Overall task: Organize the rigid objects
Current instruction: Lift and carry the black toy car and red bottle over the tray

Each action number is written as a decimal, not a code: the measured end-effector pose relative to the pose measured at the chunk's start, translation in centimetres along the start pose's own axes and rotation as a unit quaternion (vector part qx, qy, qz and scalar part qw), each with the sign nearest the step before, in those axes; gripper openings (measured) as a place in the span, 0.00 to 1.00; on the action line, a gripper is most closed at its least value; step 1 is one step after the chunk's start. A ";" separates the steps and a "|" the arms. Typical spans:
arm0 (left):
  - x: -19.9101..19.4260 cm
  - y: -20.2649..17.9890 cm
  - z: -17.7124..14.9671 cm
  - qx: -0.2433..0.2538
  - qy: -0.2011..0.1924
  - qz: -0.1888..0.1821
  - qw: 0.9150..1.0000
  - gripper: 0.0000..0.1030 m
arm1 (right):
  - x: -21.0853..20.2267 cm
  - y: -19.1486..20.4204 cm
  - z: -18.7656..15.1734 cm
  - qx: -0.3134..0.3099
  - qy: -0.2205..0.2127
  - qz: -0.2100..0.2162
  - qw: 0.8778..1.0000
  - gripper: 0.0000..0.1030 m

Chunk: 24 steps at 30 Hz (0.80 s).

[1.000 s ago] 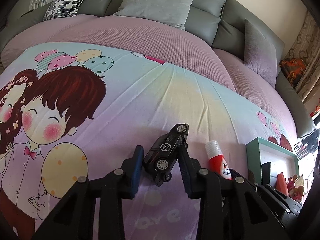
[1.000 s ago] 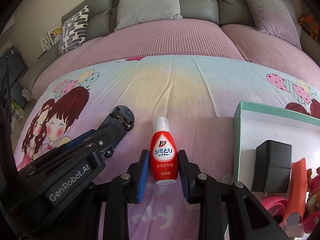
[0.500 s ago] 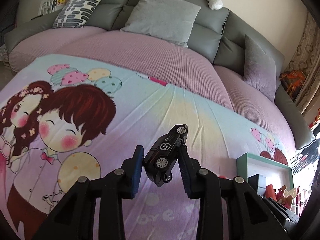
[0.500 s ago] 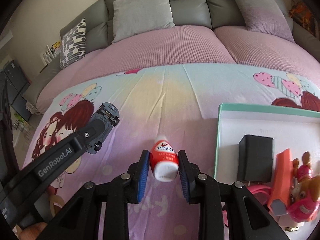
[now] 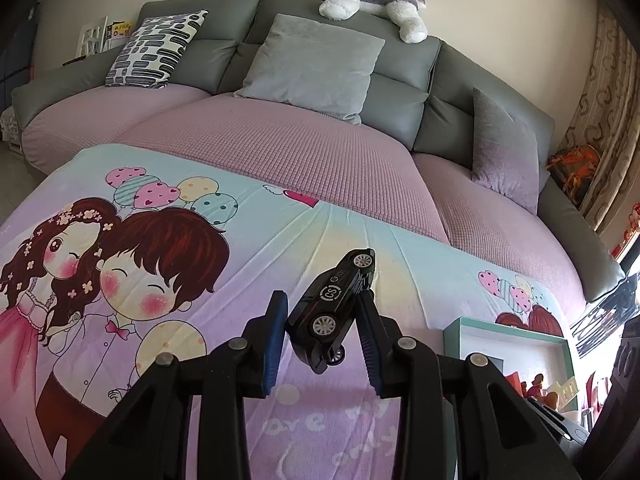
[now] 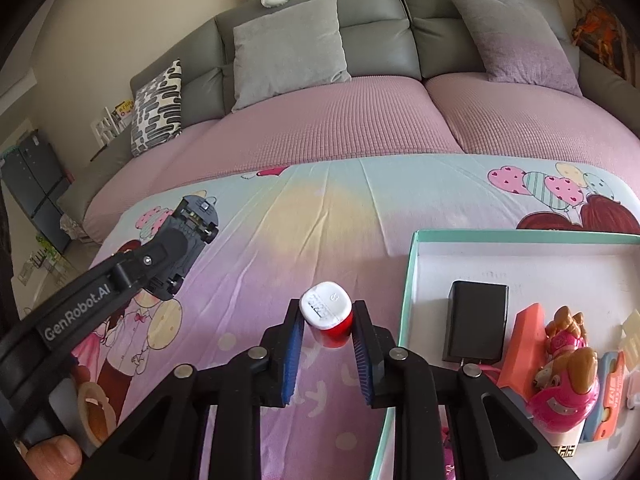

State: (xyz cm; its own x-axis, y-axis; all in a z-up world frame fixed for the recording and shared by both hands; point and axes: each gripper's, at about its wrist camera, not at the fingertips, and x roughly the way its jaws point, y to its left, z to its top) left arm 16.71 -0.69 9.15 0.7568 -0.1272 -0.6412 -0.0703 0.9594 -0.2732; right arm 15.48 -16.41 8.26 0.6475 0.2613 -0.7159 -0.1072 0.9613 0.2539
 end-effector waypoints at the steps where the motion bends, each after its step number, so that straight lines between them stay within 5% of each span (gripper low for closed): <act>1: -0.1 0.0 0.0 -0.001 -0.001 -0.001 1.000 0.35 | -0.2 -0.1 0.1 0.001 -0.004 -0.001 1.000 0.25; 15: -3.3 -1.8 0.3 0.018 -0.026 -0.028 0.999 0.35 | -8.0 -1.6 0.5 0.026 -0.097 -0.045 0.994 0.25; 24: -4.3 -5.1 -0.1 0.050 -0.029 -0.048 0.997 0.35 | -11.5 -5.6 -0.7 0.066 -0.114 -0.093 0.987 0.25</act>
State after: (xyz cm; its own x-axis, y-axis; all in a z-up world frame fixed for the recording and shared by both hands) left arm 13.78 -5.01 13.21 0.7938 -0.2070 -0.5718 0.0669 0.9643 -0.2562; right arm 8.09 -24.78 14.62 0.8015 0.0409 -0.5966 0.1189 0.9668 0.2261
